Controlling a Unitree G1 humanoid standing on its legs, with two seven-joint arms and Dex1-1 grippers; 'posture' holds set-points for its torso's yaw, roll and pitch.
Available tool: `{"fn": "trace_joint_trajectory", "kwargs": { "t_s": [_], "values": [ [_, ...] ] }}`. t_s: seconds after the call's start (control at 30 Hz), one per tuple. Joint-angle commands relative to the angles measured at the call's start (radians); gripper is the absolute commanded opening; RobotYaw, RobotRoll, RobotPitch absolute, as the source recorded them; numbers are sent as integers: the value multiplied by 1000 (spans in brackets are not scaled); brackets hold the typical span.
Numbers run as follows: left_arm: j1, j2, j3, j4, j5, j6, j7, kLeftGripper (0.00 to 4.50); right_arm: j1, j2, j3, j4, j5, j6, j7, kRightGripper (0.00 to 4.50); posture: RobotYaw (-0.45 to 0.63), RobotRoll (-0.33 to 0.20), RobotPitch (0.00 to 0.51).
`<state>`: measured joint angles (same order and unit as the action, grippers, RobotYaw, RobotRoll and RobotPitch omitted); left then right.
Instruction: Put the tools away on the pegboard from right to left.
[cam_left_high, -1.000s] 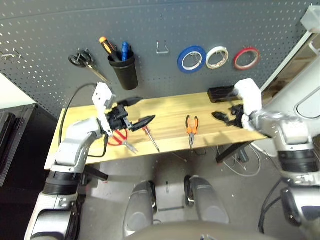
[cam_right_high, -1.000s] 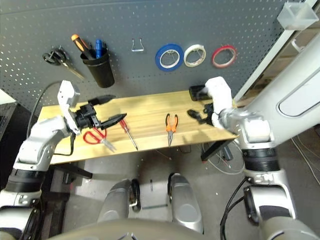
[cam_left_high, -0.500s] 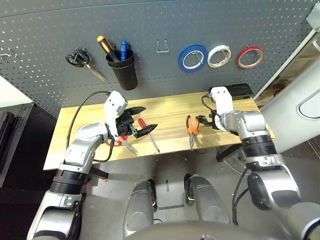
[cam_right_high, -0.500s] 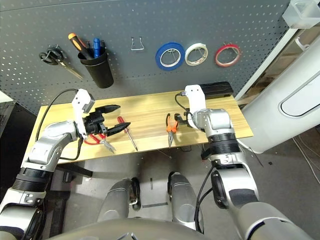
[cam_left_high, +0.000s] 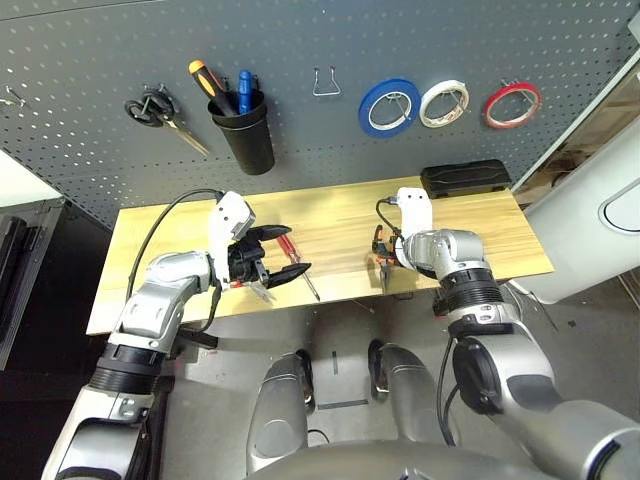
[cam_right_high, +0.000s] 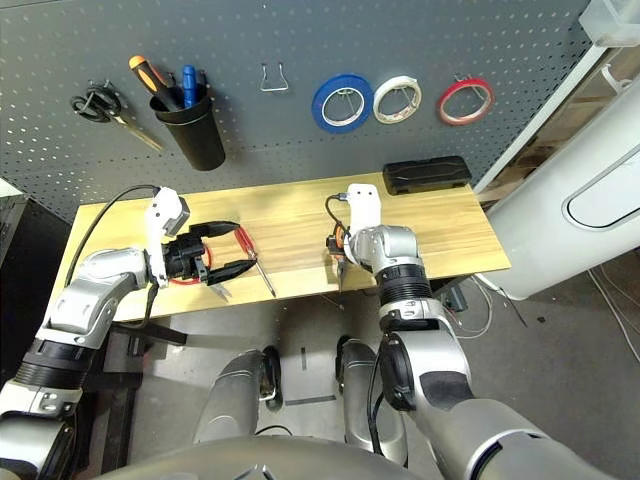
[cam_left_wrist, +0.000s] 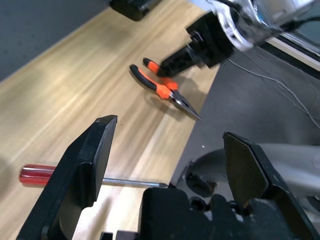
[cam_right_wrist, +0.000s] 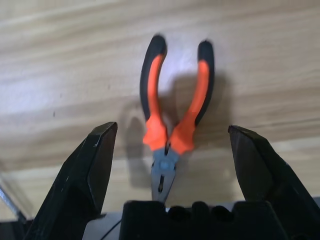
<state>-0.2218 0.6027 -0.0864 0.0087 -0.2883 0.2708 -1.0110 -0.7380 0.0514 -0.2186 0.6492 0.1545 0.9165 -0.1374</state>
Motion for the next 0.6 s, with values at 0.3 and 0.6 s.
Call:
{"fn": "trace_joint_trajectory", "kwargs": {
  "t_s": [0.3,0.6],
  "values": [
    [41,11,3,-70,-25,42,-15,4500,-16,-4,-13,132,4,-65,-39,4457,-35,0,228],
    [54,19,11,-101,-34,57,-10,4500,-78,-12,-27,301,5,-172,-40,4457,-17,0,229]
  ]
}}
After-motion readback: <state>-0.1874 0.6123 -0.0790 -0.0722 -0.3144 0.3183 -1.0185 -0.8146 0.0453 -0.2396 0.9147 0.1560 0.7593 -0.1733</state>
